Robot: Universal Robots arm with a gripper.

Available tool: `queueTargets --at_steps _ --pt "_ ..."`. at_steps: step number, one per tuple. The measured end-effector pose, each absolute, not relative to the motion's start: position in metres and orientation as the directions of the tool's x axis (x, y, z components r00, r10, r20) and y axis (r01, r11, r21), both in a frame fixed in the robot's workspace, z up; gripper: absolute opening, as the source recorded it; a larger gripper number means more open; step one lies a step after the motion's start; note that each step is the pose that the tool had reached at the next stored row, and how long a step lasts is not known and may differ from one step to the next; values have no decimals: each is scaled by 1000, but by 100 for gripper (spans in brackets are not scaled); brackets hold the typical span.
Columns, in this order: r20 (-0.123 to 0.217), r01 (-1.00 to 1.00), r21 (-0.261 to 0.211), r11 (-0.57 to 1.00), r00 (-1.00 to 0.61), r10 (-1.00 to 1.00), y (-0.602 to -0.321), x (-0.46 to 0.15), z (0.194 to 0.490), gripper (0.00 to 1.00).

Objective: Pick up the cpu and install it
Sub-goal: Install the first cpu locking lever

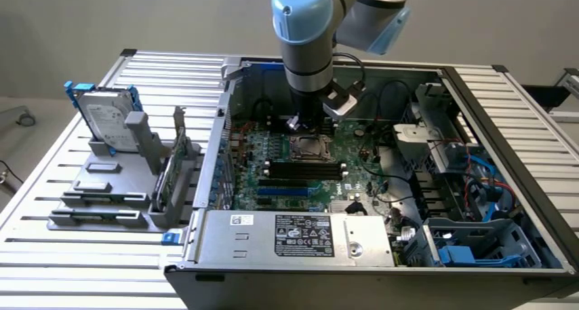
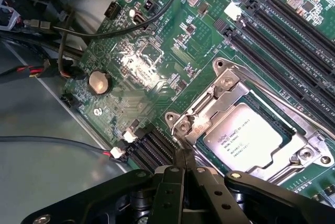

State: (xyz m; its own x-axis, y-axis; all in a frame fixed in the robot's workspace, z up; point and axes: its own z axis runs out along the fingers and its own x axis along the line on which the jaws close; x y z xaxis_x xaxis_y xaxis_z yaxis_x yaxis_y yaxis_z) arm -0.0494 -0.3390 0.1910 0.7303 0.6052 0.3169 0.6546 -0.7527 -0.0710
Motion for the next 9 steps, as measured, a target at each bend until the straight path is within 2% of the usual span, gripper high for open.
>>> queueTargets --at_steps 9 --pt "310 640 -80 -764 745 591 -346 -49 213 11"
